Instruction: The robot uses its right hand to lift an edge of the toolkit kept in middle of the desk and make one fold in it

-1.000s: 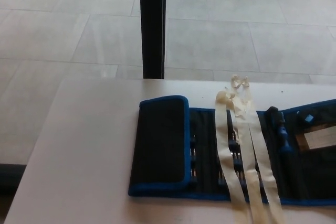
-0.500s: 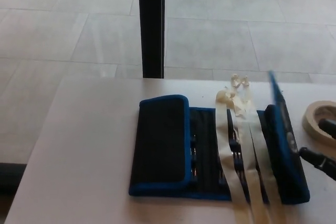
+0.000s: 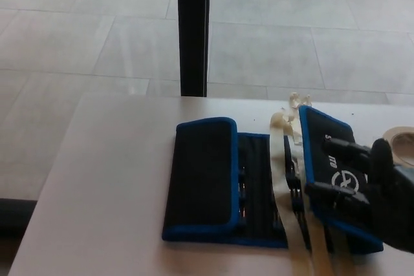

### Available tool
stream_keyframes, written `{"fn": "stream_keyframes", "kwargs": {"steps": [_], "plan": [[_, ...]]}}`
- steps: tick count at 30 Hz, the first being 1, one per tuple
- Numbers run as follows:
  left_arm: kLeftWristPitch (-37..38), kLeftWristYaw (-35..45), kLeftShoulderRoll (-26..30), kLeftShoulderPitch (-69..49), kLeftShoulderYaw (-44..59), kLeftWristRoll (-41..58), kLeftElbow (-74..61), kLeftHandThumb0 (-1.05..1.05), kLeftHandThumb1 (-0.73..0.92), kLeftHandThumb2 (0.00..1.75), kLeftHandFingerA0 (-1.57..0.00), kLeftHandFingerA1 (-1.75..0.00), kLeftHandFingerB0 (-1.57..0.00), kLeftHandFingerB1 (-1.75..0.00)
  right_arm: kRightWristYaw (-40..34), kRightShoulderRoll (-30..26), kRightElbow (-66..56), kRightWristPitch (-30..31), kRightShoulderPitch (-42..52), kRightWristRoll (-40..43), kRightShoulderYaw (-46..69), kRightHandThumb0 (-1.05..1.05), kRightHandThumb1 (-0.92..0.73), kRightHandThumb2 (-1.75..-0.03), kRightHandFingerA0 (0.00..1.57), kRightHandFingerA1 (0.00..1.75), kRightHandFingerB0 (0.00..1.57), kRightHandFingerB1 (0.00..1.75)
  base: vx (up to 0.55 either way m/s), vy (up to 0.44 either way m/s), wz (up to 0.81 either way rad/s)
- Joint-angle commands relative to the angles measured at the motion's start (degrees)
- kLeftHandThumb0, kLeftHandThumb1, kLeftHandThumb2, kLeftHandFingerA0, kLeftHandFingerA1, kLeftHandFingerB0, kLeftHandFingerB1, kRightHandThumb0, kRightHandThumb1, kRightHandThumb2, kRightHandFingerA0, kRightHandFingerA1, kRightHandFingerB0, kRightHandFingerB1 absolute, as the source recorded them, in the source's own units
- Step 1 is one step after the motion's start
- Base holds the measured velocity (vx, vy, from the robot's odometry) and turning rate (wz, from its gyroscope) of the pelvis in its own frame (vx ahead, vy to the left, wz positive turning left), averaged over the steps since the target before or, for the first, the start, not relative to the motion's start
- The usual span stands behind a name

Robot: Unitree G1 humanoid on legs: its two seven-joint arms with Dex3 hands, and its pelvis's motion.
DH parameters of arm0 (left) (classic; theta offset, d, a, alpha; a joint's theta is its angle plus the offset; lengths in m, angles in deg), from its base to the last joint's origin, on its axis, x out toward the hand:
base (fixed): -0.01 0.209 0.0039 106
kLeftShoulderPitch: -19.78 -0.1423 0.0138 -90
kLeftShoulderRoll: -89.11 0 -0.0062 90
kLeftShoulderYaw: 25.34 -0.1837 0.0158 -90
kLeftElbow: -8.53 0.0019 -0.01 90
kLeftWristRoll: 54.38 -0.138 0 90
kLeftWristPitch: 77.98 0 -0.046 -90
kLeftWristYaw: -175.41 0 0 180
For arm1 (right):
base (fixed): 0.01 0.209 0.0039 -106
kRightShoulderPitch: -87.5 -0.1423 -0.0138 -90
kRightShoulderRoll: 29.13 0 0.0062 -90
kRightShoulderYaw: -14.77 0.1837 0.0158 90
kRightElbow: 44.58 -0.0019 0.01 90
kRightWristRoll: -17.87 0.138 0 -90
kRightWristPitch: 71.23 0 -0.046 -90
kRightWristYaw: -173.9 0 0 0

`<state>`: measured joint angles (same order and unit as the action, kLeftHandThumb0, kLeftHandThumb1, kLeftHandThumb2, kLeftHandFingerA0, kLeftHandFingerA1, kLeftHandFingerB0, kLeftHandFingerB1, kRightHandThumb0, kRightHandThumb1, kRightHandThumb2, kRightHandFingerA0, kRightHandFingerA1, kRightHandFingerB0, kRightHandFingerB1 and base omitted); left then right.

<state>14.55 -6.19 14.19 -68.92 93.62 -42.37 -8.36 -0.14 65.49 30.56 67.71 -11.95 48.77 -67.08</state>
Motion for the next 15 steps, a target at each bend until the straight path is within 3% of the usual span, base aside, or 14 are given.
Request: {"fn": "stream_keyframes", "kwargs": {"steps": [1,3,4,8,13,14,15], "plan": [[-1.0,-0.2,1.6,0.4,-0.1,0.2,0.0,-0.63,0.75,0.62,-0.7,-0.63,-0.53,-0.52,2.2,-8.5,11.5,-11.7,1.5,-15.5,-9.9,-0.58,-0.89,-0.66,0.45,0.61,0.27,0.44,0.0,0.0,0.0],[-0.9,-0.1,1.6,0.5,-0.1,0.2,0.0,-0.63,0.76,0.62,-0.67,-0.64,-0.51,-0.53,1.9,-9.3,14.3,-14.1,1.2,-17.1,-11.3,-0.57,-0.9,-0.66,0.45,0.63,0.28,0.45,0.0,0.0,0.0],[-0.8,-0.3,1.6,0.7,-0.6,-0.2,0.2,-0.63,0.76,0.62,-0.69,-0.64,-0.51,-0.52,0.3,-10.1,19.4,-16.1,0.4,-20.2,-13.5,-0.46,-0.66,-1.1,0.49,0.7,0.17,0.53,0.0,0.0,0.0],[-0.6,0.2,1.7,0.7,-1.3,-0.7,0.3,-0.64,0.77,0.63,-0.68,-0.63,-0.5,-0.52,-0.7,-9.8,27.0,-20.1,-0.6,-21.6,-14.9,-0.46,-0.67,-1.1,0.48,0.71,0.18,0.53,0.0,0.0,0.0],[-1.2,0.0,1.9,0.9,-1.9,-1.0,0.0,-0.66,0.77,0.63,-0.66,-0.62,-0.51,-0.51,-1.7,-9.4,32.0,-21.0,-1.8,-22.5,-17.3,-0.46,-0.66,-1.1,0.48,0.71,0.16,0.52,0.0,0.0,0.0],[-1.2,0.3,2.0,0.8,-2.0,-1.0,0.1,-0.65,0.77,0.63,-0.66,-0.62,-0.51,-0.51,-2.2,-9.2,32.7,-21.3,-2.0,-22.5,-17.5,-0.59,-0.91,-0.67,0.5,0.64,0.31,0.46,0.0,0.0,0.0],[-1.2,0.1,1.9,0.7,-2.0,-0.9,0.1,-0.65,0.77,0.63,-0.67,-0.62,-0.5,-0.51,-2.7,-8.7,33.4,-21.1,-2.1,-21.9,-17.1,-0.59,-0.9,-0.66,0.5,0.63,0.31,0.46,0.0,0.0,0.0]]}}
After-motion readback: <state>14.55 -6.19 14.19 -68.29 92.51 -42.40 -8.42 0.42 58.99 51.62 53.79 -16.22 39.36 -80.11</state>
